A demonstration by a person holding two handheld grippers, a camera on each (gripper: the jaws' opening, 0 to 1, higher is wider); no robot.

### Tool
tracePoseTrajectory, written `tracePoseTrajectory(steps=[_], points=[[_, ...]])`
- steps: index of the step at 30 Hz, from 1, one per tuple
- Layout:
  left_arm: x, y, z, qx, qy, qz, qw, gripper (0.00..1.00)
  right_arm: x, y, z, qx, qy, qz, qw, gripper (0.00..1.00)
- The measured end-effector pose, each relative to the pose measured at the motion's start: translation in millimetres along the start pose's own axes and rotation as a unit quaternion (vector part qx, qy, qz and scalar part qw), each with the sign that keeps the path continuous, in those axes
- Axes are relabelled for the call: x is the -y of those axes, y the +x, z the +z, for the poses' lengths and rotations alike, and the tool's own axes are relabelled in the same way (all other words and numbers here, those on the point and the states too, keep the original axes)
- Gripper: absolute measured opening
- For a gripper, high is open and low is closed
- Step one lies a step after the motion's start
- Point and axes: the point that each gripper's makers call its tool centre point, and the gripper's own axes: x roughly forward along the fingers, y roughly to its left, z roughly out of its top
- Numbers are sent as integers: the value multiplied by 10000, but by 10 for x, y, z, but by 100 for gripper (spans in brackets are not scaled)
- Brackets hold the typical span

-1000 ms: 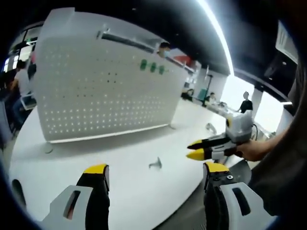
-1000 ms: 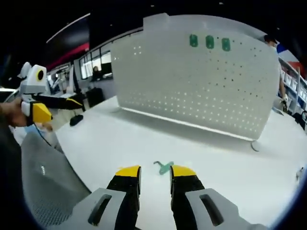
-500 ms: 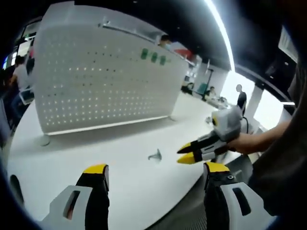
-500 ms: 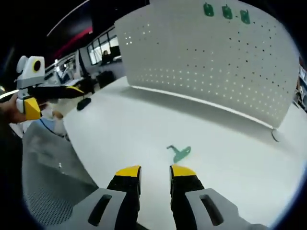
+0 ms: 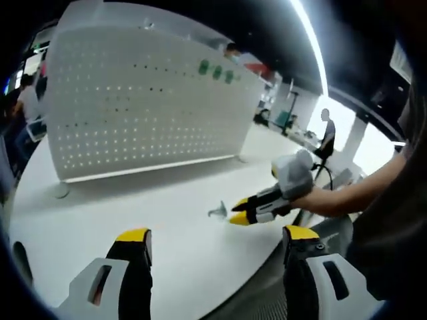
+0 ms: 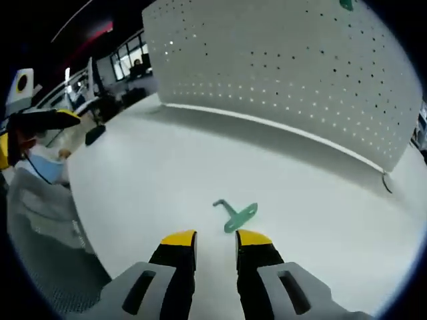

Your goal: Insert the hook assembly into the mounting plate slot until the hook locks in place.

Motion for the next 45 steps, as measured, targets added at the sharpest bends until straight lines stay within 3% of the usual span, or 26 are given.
tracePoseTrajectory(steps=[8,9,10,18,23,32,45], points=[[-1,33,38,37,-39,-3,10000,82,87,147,-105,-120,226,-276,9993,18],[-3,39,36,37,-51,0,10000,82,131,158,-53,49,235,-384,9990,17],[-3,42,36,37,-55,3,10000,82,130,140,-84,-76,312,-350,9989,17],[-16,51,33,50,-108,41,9999,82,190,147,-43,126,401,-601,9973,7],[-51,46,45,88,-149,91,9998,81,219,140,-43,158,217,-635,9976,0],[-77,35,29,67,-147,106,9998,81,253,131,-20,147,79,-616,9980,0],[-36,63,58,82,-51,-3,10000,82,306,2,314,302,-346,-392,9982,0]])
